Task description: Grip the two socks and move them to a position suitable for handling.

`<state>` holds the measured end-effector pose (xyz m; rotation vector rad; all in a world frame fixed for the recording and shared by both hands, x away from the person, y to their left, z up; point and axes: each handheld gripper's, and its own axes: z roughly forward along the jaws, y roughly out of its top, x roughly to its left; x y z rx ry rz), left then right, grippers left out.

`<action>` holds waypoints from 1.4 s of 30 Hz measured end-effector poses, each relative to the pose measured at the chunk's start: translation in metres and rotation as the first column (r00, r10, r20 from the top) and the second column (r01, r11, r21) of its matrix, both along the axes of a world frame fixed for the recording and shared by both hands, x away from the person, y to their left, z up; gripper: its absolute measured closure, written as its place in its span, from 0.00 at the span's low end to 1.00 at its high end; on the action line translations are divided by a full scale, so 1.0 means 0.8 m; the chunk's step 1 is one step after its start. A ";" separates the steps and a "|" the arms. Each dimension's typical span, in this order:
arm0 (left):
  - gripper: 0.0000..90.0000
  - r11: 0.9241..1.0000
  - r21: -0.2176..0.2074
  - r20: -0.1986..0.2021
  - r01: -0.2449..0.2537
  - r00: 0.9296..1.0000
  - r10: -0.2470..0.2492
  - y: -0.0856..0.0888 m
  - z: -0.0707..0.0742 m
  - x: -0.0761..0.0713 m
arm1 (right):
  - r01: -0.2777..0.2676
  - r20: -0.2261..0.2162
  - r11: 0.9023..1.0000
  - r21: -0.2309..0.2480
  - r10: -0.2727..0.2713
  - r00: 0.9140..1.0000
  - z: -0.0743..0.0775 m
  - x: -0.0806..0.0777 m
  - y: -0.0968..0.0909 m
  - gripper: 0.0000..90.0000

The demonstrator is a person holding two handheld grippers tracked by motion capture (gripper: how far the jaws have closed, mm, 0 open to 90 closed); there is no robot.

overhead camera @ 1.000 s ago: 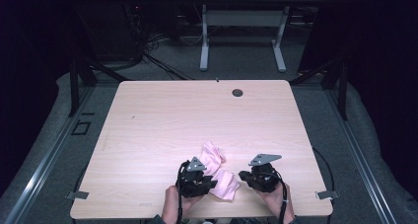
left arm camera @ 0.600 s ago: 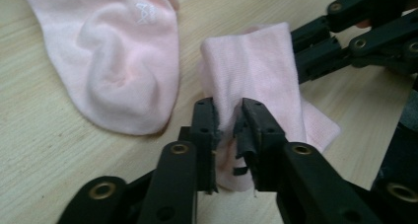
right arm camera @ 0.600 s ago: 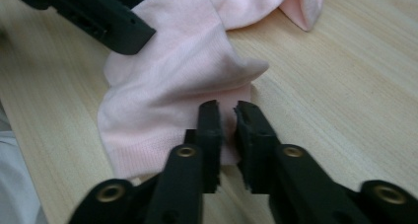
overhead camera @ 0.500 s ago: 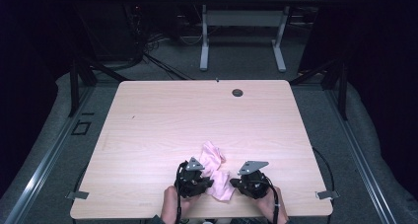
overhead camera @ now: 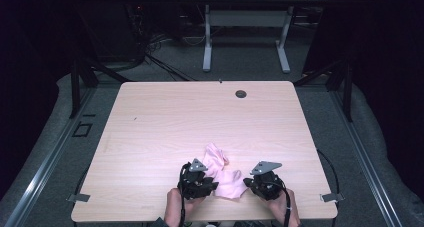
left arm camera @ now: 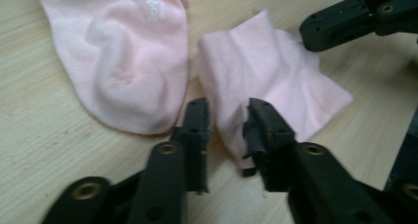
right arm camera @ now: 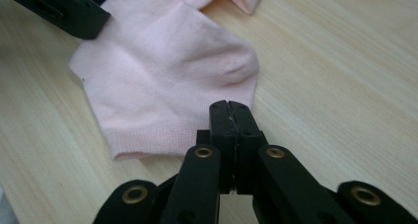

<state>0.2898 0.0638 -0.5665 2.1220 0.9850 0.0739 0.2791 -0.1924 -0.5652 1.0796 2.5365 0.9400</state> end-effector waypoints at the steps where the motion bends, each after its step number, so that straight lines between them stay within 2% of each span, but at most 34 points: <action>1: 0.62 1.000 0.006 0.010 -0.003 1.000 0.003 0.002 0.001 0.000 | -0.004 0.009 1.000 0.008 0.003 1.000 0.001 0.000 -0.001 0.99; 2: 0.56 1.000 -0.003 0.015 -0.003 1.000 0.003 0.005 0.002 0.000 | -0.015 0.023 0.999 0.032 0.014 1.000 0.005 -0.001 -0.004 0.95; 5: 0.40 1.000 -0.001 0.047 -0.017 0.999 0.017 0.014 0.005 -0.002 | -0.079 0.054 0.993 0.085 0.075 0.996 0.021 -0.005 -0.010 0.71; 6: 0.37 1.000 -0.006 0.049 -0.016 0.999 0.016 0.018 0.006 -0.003 | -0.107 0.058 0.990 0.088 0.102 0.993 0.025 -0.007 -0.009 0.64; 7: 0.35 1.000 0.008 0.070 -0.019 0.997 0.019 0.021 0.006 -0.004 | -0.132 0.064 0.987 0.086 0.127 0.990 0.027 -0.010 -0.007 0.59; 10: 0.30 1.000 0.013 0.090 -0.012 0.996 0.011 0.030 0.005 -0.009 | -0.212 0.049 0.976 0.045 0.209 0.977 0.022 -0.018 0.008 0.50; 13: 0.28 1.000 0.016 0.105 -0.016 0.994 0.015 0.037 0.002 -0.014 | -0.256 0.019 0.967 0.009 0.256 0.967 0.010 -0.022 0.021 0.52; 16: 0.31 0.999 0.030 0.118 -0.013 0.993 0.010 0.042 0.000 -0.016 | -0.257 0.011 0.966 -0.022 0.257 0.966 0.001 -0.022 0.028 0.64; 17: 0.32 0.999 0.029 0.117 -0.015 0.993 0.011 0.043 -0.001 -0.017 | -0.246 0.020 0.969 -0.033 0.246 0.969 -0.003 -0.022 0.030 0.70; 18: 0.32 0.999 0.034 0.124 -0.009 0.992 0.005 0.044 0.000 -0.017 | -0.246 0.020 0.969 -0.033 0.246 0.969 -0.003 -0.022 0.030 0.70; 19: 0.33 0.999 0.030 0.125 -0.011 0.992 0.007 0.045 -0.001 -0.018 | -0.247 0.024 0.968 -0.029 0.248 0.968 -0.004 -0.021 0.030 0.80; 20: 0.33 1.000 0.022 0.124 -0.017 0.992 0.014 0.045 -0.001 -0.018 | -0.247 0.024 0.968 -0.029 0.248 0.968 -0.004 -0.021 0.030 0.80; 22: 0.33 1.000 0.020 0.130 -0.014 0.991 0.012 0.045 -0.001 -0.018 | -0.248 0.025 0.969 -0.017 0.248 0.968 -0.005 -0.020 0.029 0.89; 24: 0.34 1.000 0.016 0.133 -0.017 0.991 0.014 0.044 -0.001 -0.019 | -0.243 0.018 0.970 0.004 0.242 0.970 -0.006 -0.019 0.028 0.95; 29: 0.33 1.000 0.016 0.172 -0.002 0.985 0.000 0.043 0.000 -0.022 | -0.208 -0.004 0.976 0.065 0.209 0.978 0.000 -0.015 0.021 0.97; 32: 0.31 1.000 0.024 0.203 0.005 0.979 -0.010 0.041 0.005 -0.026 | -0.187 -0.001 0.974 0.128 0.189 0.982 0.016 -0.013 0.016 0.97; 36: 0.30 0.999 0.028 0.244 0.038 0.969 -0.044 0.030 0.013 -0.032 | -0.146 -0.002 0.972 0.182 0.149 0.989 0.043 -0.011 0.012 0.97; 39: 0.30 0.996 0.030 0.256 0.087 0.962 -0.092 0.015 0.020 -0.035 | -0.123 -0.001 0.967 0.222 0.126 0.992 0.062 -0.008 0.012 0.97; 40: 0.31 0.995 0.023 0.258 0.101 0.961 -0.103 0.009 0.022 -0.036 | -0.120 0.001 0.962 0.247 0.124 0.992 0.070 -0.007 0.013 0.97; 42: 0.32 0.990 0.026 0.266 0.140 0.953 -0.141 -0.004 0.027 -0.037 | -0.121 0.004 0.959 0.256 0.124 0.992 0.073 -0.006 0.013 0.97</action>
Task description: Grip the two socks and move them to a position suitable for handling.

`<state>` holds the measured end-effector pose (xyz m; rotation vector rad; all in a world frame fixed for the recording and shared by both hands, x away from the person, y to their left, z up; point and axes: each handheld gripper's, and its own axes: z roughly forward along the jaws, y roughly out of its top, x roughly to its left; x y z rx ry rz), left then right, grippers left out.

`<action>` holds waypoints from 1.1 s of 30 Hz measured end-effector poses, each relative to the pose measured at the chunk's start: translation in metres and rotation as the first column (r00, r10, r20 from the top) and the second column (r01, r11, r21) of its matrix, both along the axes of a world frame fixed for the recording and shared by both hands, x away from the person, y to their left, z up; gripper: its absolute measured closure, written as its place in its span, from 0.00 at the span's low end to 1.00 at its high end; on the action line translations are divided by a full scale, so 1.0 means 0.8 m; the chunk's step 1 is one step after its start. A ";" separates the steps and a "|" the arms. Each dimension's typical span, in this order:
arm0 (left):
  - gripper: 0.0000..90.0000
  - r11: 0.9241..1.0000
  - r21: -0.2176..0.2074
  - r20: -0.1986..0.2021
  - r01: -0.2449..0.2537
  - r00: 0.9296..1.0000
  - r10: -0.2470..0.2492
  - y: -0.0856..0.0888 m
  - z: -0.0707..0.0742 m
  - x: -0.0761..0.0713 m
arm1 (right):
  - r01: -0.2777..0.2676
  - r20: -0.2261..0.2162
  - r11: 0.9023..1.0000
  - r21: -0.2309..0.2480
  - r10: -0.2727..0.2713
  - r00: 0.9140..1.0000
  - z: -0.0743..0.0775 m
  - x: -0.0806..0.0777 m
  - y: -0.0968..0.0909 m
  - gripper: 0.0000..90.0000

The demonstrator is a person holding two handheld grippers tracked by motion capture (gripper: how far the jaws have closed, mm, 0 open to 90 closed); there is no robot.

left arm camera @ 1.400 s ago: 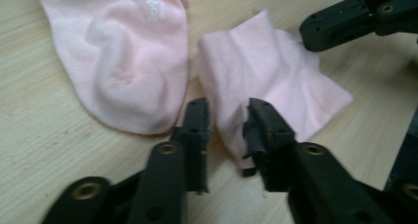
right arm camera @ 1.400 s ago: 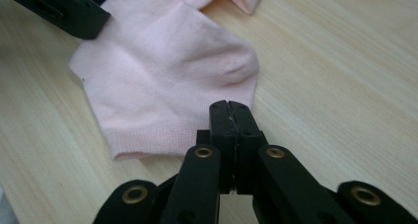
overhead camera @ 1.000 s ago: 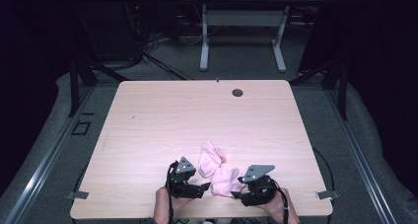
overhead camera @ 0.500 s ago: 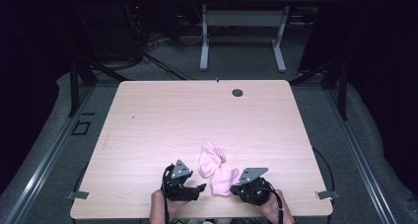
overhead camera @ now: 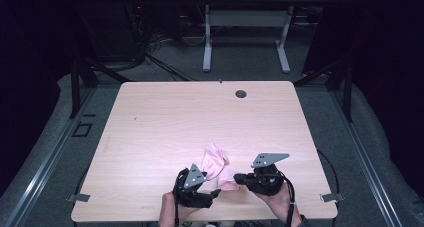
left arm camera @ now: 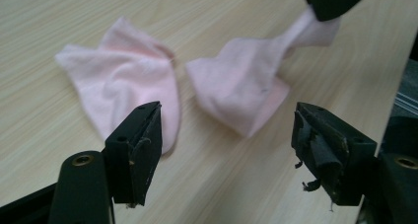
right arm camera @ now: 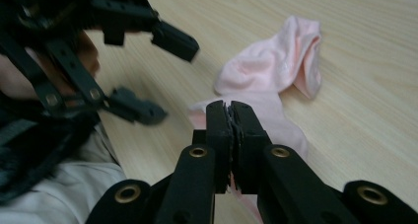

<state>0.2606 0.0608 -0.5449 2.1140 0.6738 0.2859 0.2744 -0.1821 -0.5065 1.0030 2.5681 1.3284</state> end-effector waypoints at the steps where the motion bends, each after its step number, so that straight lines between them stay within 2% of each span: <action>1: 0.32 1.000 0.000 0.006 0.014 1.000 -0.014 -0.006 0.002 0.000 | -0.002 0.002 1.000 0.001 0.002 1.000 0.003 0.001 0.000 0.97; 3: 0.37 1.000 0.014 0.027 0.026 0.999 -0.026 -0.018 0.005 0.002 | -0.010 0.003 1.000 0.014 0.010 1.000 0.007 0.003 0.001 0.97; 4: 0.42 0.999 0.011 0.024 0.036 0.999 -0.037 -0.023 0.006 0.005 | -0.013 0.004 1.000 0.015 0.013 1.000 0.009 0.004 0.000 0.97; 6: 0.62 1.000 0.016 0.015 0.022 1.000 -0.022 -0.030 0.005 0.014 | -0.023 0.003 0.999 0.023 0.023 1.000 0.010 0.006 -0.001 0.97; 9: 0.92 0.999 -0.019 -0.029 0.036 0.999 -0.036 -0.035 -0.001 0.028 | -0.020 0.011 1.000 0.023 0.019 1.000 0.005 0.010 -0.005 0.96; 10: 0.97 0.999 -0.023 -0.044 0.031 0.999 -0.032 -0.036 -0.002 0.032 | -0.009 0.019 1.000 0.010 0.009 1.000 0.001 0.012 -0.006 0.96; 12: 0.98 0.999 -0.035 -0.076 0.020 0.997 -0.023 -0.037 -0.002 0.039 | 0.010 0.023 1.000 -0.002 -0.010 1.000 -0.011 0.018 -0.012 0.93; 14: 0.98 0.999 -0.049 -0.104 0.004 0.994 -0.009 -0.036 0.001 0.046 | 0.038 0.048 0.999 -0.021 -0.037 0.998 -0.017 0.018 -0.016 0.84; 18: 0.98 0.997 -0.074 -0.141 -0.014 0.990 0.003 -0.035 0.008 0.056 | 0.030 0.113 0.999 -0.043 -0.025 0.993 -0.023 0.004 -0.019 0.65; 20: 0.98 0.996 -0.084 -0.154 -0.018 0.988 0.005 -0.036 0.011 0.060 | 0.036 0.152 0.996 -0.079 -0.024 0.988 -0.027 -0.002 -0.016 0.60; 21: 0.98 0.996 -0.084 -0.162 -0.019 0.987 0.005 -0.036 0.012 0.062 | 0.038 0.157 0.995 -0.094 -0.023 0.987 -0.031 -0.002 -0.013 0.54; 24: 0.98 0.996 -0.089 -0.170 -0.028 0.985 0.012 -0.036 0.015 0.065 | 0.047 0.166 0.996 -0.079 -0.033 0.986 -0.043 0.000 -0.006 0.52; 25: 0.98 0.995 -0.097 -0.174 -0.024 0.985 0.007 -0.035 0.016 0.066 | 0.053 0.183 0.994 -0.096 -0.035 0.982 -0.047 -0.001 -0.001 0.54; 27: 0.98 0.995 -0.096 -0.173 -0.025 0.985 0.008 -0.034 0.017 0.066 | 0.055 0.211 0.992 -0.111 -0.031 0.977 -0.054 -0.002 0.007 0.68; 28: 0.98 0.995 -0.102 -0.171 -0.020 0.985 0.002 -0.032 0.017 0.066 | 0.066 0.222 0.992 -0.108 -0.041 0.974 -0.055 -0.001 0.009 0.78; 30: 0.98 0.995 -0.098 -0.169 -0.020 0.986 0.003 -0.029 0.017 0.065 | 0.060 0.236 0.995 -0.077 -0.040 0.971 -0.052 -0.002 0.006 0.91; 31: 0.96 0.995 -0.099 -0.168 -0.017 0.986 0.000 -0.026 0.017 0.065 | 0.061 0.243 0.996 -0.067 -0.043 0.969 -0.048 -0.002 0.004 0.94; 33: 0.89 0.994 -0.106 -0.181 -0.022 0.984 0.003 -0.023 0.014 0.064 | 0.058 0.223 0.997 -0.050 -0.045 0.974 -0.036 0.000 -0.001 0.96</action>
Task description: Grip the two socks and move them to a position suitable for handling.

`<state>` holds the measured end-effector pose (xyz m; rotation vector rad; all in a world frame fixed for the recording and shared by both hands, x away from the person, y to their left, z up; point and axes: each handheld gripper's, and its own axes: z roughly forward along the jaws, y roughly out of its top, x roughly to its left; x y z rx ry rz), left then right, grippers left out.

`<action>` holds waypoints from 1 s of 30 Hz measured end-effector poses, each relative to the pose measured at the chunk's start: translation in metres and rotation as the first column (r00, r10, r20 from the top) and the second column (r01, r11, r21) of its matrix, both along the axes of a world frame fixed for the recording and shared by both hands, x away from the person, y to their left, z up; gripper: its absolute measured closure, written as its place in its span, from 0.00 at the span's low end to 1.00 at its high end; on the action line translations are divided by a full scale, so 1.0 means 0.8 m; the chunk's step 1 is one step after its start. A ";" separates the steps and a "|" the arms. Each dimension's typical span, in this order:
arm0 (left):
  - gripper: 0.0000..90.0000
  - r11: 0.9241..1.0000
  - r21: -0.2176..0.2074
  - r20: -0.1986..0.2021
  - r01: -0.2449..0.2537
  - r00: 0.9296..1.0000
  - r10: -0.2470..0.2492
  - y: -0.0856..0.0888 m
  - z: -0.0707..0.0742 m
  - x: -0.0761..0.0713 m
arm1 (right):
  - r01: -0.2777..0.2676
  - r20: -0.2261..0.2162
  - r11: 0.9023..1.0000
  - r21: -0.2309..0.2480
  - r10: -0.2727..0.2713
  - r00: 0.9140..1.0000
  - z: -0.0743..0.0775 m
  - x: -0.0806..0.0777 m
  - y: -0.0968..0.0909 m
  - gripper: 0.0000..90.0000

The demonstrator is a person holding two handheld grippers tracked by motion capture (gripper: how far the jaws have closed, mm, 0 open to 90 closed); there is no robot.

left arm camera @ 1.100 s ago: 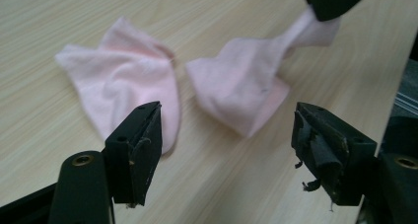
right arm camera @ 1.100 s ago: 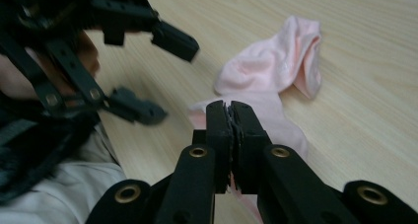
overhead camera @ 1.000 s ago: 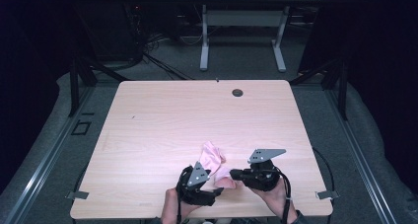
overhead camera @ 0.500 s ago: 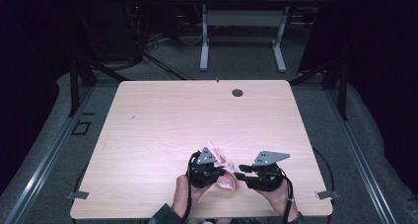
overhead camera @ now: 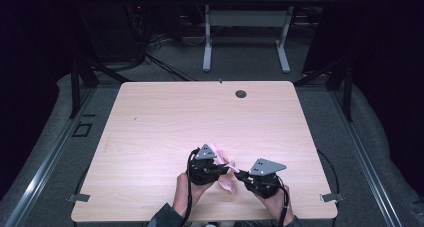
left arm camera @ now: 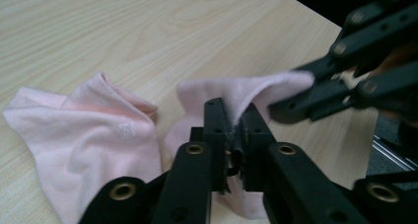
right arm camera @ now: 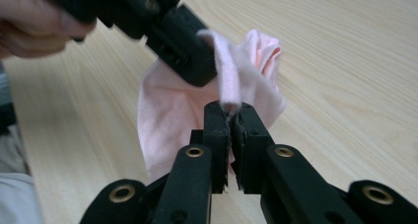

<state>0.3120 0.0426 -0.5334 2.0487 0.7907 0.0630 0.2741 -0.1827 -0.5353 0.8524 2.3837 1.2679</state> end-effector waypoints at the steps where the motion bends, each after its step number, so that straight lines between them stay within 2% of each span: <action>1: 0.84 1.000 -0.006 -0.015 0.002 1.000 -0.002 0.001 -0.002 -0.001 | -0.003 -0.016 1.000 0.011 0.003 1.000 0.006 0.001 -0.002 0.96; 2: 0.80 1.000 -0.009 -0.019 0.004 1.000 -0.004 0.003 -0.004 -0.004 | -0.001 -0.032 1.000 0.010 0.001 0.999 0.012 0.002 -0.003 0.96; 4: 0.71 1.000 0.012 -0.006 -0.007 1.000 0.007 0.004 -0.007 -0.011 | 0.005 -0.049 1.000 0.004 -0.005 0.999 0.022 0.002 -0.003 0.96; 7: 0.60 1.000 0.002 -0.026 -0.025 0.999 0.026 0.008 -0.015 -0.024 | 0.022 -0.078 1.000 0.005 -0.022 0.997 0.033 0.002 -0.003 0.96; 9: 0.55 0.999 -0.004 -0.037 -0.049 0.998 0.049 0.009 -0.022 -0.034 | 0.037 -0.086 0.999 0.025 -0.035 0.996 0.038 0.002 -0.003 0.96; 12: 0.53 0.995 0.001 -0.042 -0.097 0.994 0.097 0.010 -0.032 -0.047 | 0.039 -0.100 0.999 0.032 -0.035 0.994 0.042 0.003 -0.002 0.96; 13: 0.53 0.995 0.015 -0.036 -0.094 0.995 0.095 0.008 -0.034 -0.048 | 0.043 -0.103 0.999 0.028 -0.040 0.994 0.042 0.003 -0.002 0.96; 15: 0.55 0.995 0.025 -0.034 -0.097 0.995 0.097 0.004 -0.036 -0.049 | 0.042 -0.106 0.999 0.030 -0.039 0.994 0.042 0.003 -0.001 0.96; 17: 0.63 0.993 0.048 -0.020 -0.107 0.994 0.108 0.000 -0.036 -0.048 | 0.047 -0.108 0.999 0.027 -0.043 0.993 0.042 0.003 -0.001 0.96; 18: 0.65 0.994 0.040 -0.025 -0.105 0.994 0.106 -0.002 -0.038 -0.047 | 0.050 -0.110 0.998 0.033 -0.046 0.993 0.041 0.003 -0.001 0.96; 20: 0.77 0.994 0.038 -0.024 -0.105 0.994 0.106 -0.003 -0.041 -0.045 | 0.052 -0.113 0.998 0.024 -0.049 0.992 0.040 0.002 -0.003 0.96; 23: 0.96 0.997 0.036 -0.047 -0.067 0.997 0.069 -0.002 -0.040 -0.040 | 0.058 -0.122 0.998 0.023 -0.055 0.991 0.039 0.000 -0.008 0.96; 25: 0.98 0.998 0.048 -0.055 -0.038 0.998 0.040 0.001 -0.034 -0.039 | 0.059 -0.138 0.998 0.018 -0.056 0.989 0.039 -0.003 -0.013 0.96; 27: 0.98 0.999 0.050 -0.082 -0.001 0.997 0.005 0.009 -0.024 -0.042 | 0.056 -0.163 0.998 0.023 -0.051 0.985 0.040 -0.007 -0.019 0.96; 28: 0.98 0.999 0.046 -0.098 0.020 0.995 -0.016 0.014 -0.018 -0.044 | 0.054 -0.181 0.998 0.028 -0.048 0.982 0.040 -0.011 -0.023 0.96; 29: 0.98 0.997 0.060 -0.120 0.048 0.992 -0.040 0.019 -0.011 -0.045 | 0.053 -0.197 0.998 0.028 -0.047 0.979 0.042 -0.016 -0.027 0.96; 30: 0.98 0.996 0.052 -0.141 0.067 0.988 -0.060 0.024 -0.005 -0.046 | 0.051 -0.220 0.998 0.034 -0.043 0.975 0.043 -0.021 -0.032 0.96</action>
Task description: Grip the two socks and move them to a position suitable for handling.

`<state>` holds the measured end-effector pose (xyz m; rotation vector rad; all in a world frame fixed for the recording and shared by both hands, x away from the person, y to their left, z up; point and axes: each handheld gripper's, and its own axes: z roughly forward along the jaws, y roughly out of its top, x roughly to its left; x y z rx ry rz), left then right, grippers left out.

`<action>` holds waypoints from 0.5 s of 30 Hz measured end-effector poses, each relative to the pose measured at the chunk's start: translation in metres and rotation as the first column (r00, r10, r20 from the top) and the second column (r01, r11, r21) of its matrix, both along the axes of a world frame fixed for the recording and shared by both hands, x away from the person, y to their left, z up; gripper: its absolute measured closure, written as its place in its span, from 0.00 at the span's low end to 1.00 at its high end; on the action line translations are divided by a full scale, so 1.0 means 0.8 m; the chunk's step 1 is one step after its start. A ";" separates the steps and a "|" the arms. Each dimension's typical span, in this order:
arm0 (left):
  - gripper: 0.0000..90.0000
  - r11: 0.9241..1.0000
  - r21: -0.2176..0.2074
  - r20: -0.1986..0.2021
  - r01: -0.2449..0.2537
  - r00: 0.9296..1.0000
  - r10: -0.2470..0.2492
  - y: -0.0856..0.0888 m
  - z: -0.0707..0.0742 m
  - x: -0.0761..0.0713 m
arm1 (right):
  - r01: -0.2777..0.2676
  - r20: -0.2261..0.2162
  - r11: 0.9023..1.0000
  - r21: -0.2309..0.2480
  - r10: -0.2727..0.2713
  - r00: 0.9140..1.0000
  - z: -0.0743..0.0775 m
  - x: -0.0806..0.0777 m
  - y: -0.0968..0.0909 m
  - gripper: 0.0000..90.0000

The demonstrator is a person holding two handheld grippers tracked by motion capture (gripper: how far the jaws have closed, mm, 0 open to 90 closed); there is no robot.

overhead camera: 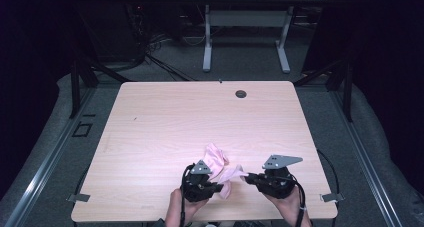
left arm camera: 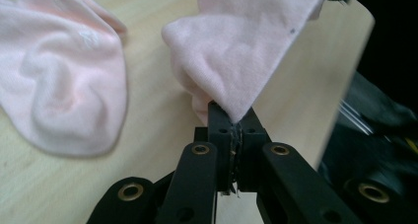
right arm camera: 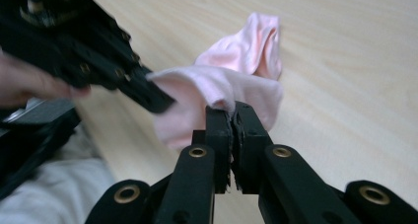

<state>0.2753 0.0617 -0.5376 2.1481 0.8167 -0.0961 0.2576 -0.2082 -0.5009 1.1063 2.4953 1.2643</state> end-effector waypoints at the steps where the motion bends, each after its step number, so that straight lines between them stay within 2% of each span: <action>1: 0.98 0.999 0.005 -0.038 0.032 0.999 -0.032 0.003 0.004 0.002 | -0.004 -0.024 1.000 -0.004 0.004 1.000 0.002 -0.004 -0.004 0.96; 3: 0.98 0.997 0.004 -0.091 0.071 0.993 -0.070 0.006 0.008 0.008 | -0.012 -0.069 1.000 0.001 0.012 0.998 0.006 -0.005 -0.009 0.96; 4: 0.97 0.996 0.025 -0.106 0.082 0.991 -0.079 0.004 0.007 0.013 | -0.017 -0.092 1.000 -0.016 0.015 0.996 0.006 -0.001 -0.009 0.96; 5: 0.96 0.995 0.048 -0.116 0.085 0.990 -0.079 0.002 0.004 0.018 | -0.012 -0.119 1.000 -0.023 0.009 0.993 0.004 0.006 -0.008 0.95; 7: 0.91 0.996 0.053 -0.150 0.078 0.986 -0.069 0.000 -0.004 0.034 | -0.007 -0.172 0.998 -0.065 -0.004 0.985 -0.007 0.027 -0.002 0.93; 8: 0.89 0.996 0.073 -0.151 0.058 0.988 -0.046 -0.001 -0.009 0.041 | 0.005 -0.190 0.998 -0.070 -0.018 0.982 -0.014 0.039 0.000 0.89; 10: 0.80 0.996 0.086 -0.158 0.016 0.987 -0.002 0.000 -0.016 0.054 | 0.035 -0.201 0.994 -0.104 -0.056 0.978 -0.027 0.061 0.005 0.84; 11: 0.76 0.995 0.100 -0.145 -0.008 0.989 0.022 0.002 -0.017 0.060 | 0.035 -0.209 0.995 -0.098 -0.055 0.976 -0.032 0.070 0.006 0.79; 13: 0.67 0.993 0.105 -0.123 -0.060 0.990 0.073 0.007 -0.018 0.067 | 0.040 -0.203 0.992 -0.122 -0.064 0.977 -0.041 0.083 0.009 0.75; 15: 0.60 0.992 0.085 -0.120 -0.098 0.987 0.108 0.014 -0.019 0.072 | 0.045 -0.190 0.993 -0.105 -0.064 0.980 -0.049 0.092 0.010 0.73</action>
